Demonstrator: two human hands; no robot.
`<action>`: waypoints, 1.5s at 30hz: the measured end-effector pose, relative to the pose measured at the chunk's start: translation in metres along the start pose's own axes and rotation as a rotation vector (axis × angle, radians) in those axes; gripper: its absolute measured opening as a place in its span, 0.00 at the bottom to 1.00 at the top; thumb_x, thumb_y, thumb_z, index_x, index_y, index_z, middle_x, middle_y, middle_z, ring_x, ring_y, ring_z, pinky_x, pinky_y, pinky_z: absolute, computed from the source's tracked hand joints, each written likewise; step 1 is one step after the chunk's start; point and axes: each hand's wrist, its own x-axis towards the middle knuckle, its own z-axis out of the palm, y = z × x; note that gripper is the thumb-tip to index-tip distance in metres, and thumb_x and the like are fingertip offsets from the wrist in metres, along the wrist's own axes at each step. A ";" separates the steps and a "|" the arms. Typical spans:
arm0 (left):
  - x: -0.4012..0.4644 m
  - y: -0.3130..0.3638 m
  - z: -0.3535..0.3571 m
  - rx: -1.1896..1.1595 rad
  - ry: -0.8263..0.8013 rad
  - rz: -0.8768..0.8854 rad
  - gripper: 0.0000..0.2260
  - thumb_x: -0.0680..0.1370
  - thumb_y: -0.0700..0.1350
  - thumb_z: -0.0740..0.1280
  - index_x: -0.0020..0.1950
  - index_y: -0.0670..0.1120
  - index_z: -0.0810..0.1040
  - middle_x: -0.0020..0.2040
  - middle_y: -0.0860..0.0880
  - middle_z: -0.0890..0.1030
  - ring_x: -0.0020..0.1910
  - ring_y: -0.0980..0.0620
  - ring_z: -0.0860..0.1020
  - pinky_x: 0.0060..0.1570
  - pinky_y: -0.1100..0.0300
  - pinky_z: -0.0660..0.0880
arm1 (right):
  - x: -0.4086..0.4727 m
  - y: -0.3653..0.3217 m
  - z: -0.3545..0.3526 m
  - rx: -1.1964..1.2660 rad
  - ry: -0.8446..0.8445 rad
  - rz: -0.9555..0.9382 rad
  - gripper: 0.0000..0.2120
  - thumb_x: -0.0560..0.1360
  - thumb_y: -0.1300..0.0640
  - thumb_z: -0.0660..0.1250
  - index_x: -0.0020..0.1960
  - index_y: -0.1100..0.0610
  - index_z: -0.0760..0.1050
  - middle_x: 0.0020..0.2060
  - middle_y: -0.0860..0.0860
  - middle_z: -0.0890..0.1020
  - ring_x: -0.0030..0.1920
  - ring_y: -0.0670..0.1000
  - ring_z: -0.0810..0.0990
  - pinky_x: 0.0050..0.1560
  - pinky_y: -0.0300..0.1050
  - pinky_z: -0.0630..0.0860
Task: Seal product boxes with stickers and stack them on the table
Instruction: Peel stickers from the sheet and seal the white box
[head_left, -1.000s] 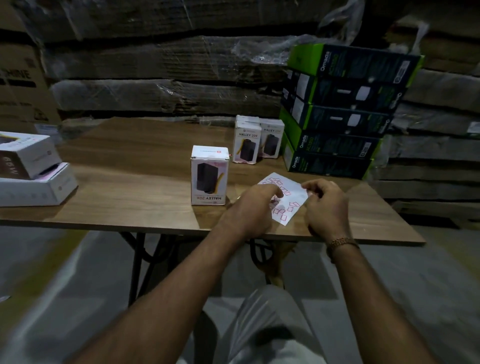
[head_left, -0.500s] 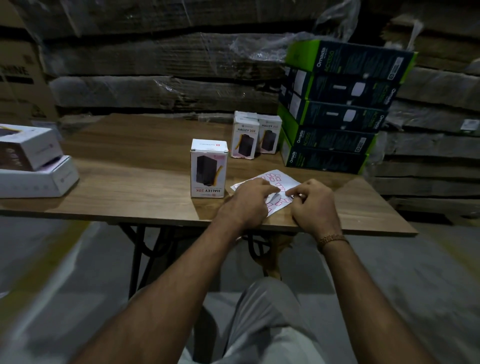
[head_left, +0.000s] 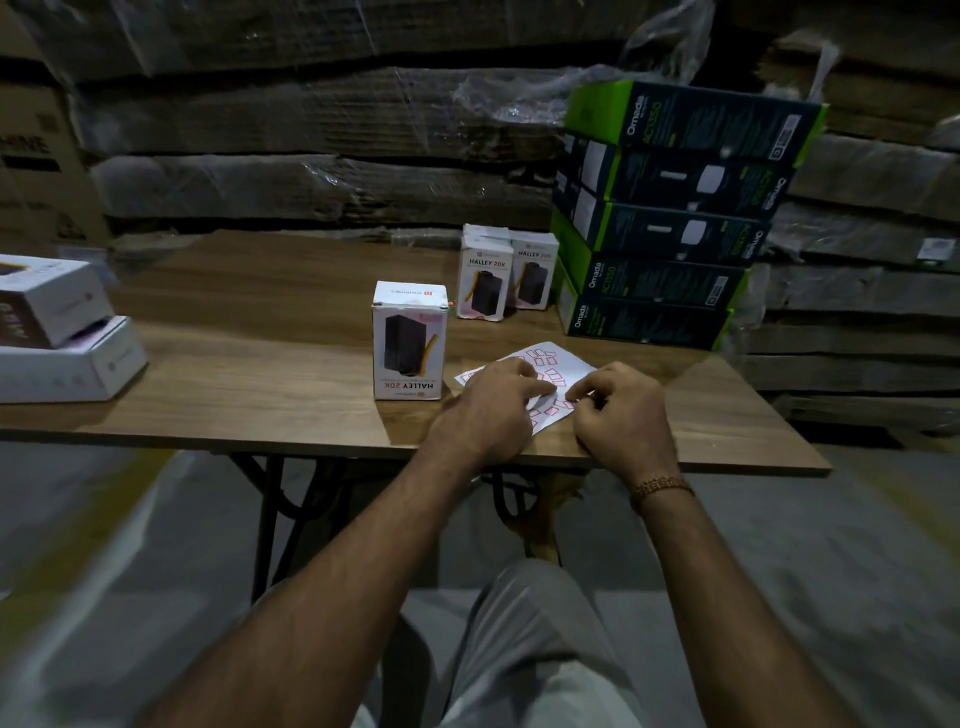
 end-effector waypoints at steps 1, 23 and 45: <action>-0.001 0.001 0.000 0.004 0.010 0.009 0.26 0.79 0.36 0.66 0.77 0.53 0.77 0.77 0.50 0.72 0.77 0.47 0.68 0.75 0.45 0.71 | 0.000 0.000 0.001 0.009 0.005 -0.001 0.09 0.73 0.65 0.70 0.43 0.53 0.86 0.42 0.48 0.81 0.42 0.46 0.79 0.42 0.42 0.77; -0.008 0.009 -0.007 0.097 0.025 0.032 0.27 0.80 0.40 0.69 0.80 0.49 0.74 0.79 0.49 0.72 0.77 0.47 0.66 0.77 0.47 0.67 | 0.004 0.006 0.004 -0.026 -0.043 0.001 0.09 0.72 0.65 0.68 0.41 0.52 0.83 0.42 0.48 0.81 0.41 0.47 0.78 0.41 0.41 0.72; -0.015 0.006 -0.008 -0.002 0.043 0.054 0.31 0.70 0.57 0.60 0.71 0.51 0.81 0.69 0.50 0.76 0.71 0.49 0.64 0.73 0.44 0.60 | 0.018 0.012 0.009 -0.054 -0.108 0.046 0.14 0.80 0.57 0.71 0.64 0.54 0.84 0.50 0.48 0.78 0.48 0.47 0.76 0.51 0.40 0.70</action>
